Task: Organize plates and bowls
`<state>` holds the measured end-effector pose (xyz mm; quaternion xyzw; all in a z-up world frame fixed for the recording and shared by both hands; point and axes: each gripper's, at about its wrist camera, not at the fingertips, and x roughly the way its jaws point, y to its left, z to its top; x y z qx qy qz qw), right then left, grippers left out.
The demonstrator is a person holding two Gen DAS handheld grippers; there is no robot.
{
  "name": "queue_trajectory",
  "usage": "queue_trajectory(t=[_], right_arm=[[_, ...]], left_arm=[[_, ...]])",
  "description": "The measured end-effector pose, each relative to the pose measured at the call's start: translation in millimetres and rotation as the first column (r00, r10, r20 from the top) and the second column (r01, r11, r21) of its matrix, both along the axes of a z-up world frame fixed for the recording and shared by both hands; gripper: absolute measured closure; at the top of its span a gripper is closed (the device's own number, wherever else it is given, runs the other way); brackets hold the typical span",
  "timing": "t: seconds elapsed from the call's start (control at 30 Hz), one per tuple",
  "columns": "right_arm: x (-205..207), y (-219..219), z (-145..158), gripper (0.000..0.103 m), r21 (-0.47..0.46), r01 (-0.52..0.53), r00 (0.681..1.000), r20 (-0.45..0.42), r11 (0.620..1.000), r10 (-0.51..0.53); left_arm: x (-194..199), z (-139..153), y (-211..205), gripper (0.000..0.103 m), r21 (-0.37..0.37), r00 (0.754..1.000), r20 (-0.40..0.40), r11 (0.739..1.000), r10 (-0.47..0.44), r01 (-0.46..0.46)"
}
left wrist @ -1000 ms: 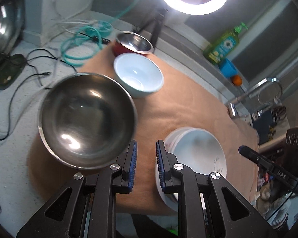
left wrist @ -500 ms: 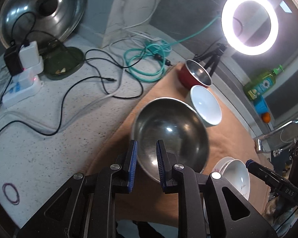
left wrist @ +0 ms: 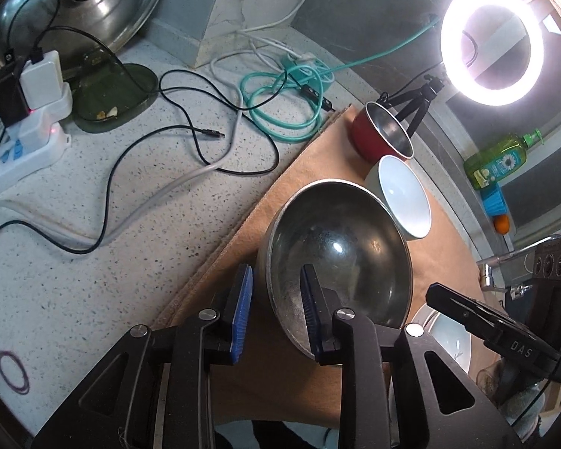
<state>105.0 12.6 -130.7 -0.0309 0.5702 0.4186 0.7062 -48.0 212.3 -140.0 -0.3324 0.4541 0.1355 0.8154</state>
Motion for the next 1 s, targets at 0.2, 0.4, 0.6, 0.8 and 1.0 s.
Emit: queue_trajectory(t=[0.2,0.4,0.6,0.8,1.0], right_arm=[[4.5,8.2,-16.1,0.066,-0.016,0.006,0.999,-0.041,1.0,-0.007],[2.3,16.8,-26.1,0.084,-0.032,-0.014,0.998,-0.054,0.999,0.013],[1.9,17.4,-29.0,0.087,-0.042,-0.01,0.999,-0.048,0.999,0.008],[-2.1,15.0,-26.8,0.087,-0.042,-0.01,0.999,-0.038,0.999,0.008],[-9.9,4.1,-9.9,0.087,-0.017,0.001,1.0,-0.021,1.0,-0.001]], left_arm=[[3.6,-8.5,2.8,0.079,-0.028,1.0,-0.008,0.999,-0.016,0.015],[7.0,-13.1,3.4,0.084,-0.039,0.999,-0.014,0.999,-0.031,0.03],[8.5,-14.3,2.7,0.086,-0.031,0.999,-0.015,0.999,-0.035,0.035],[5.3,-11.4,1.1,0.086,-0.021,0.999,-0.012,0.999,-0.035,0.034],[-2.1,2.6,-5.5,0.086,-0.016,0.999,0.017,0.999,-0.044,0.044]])
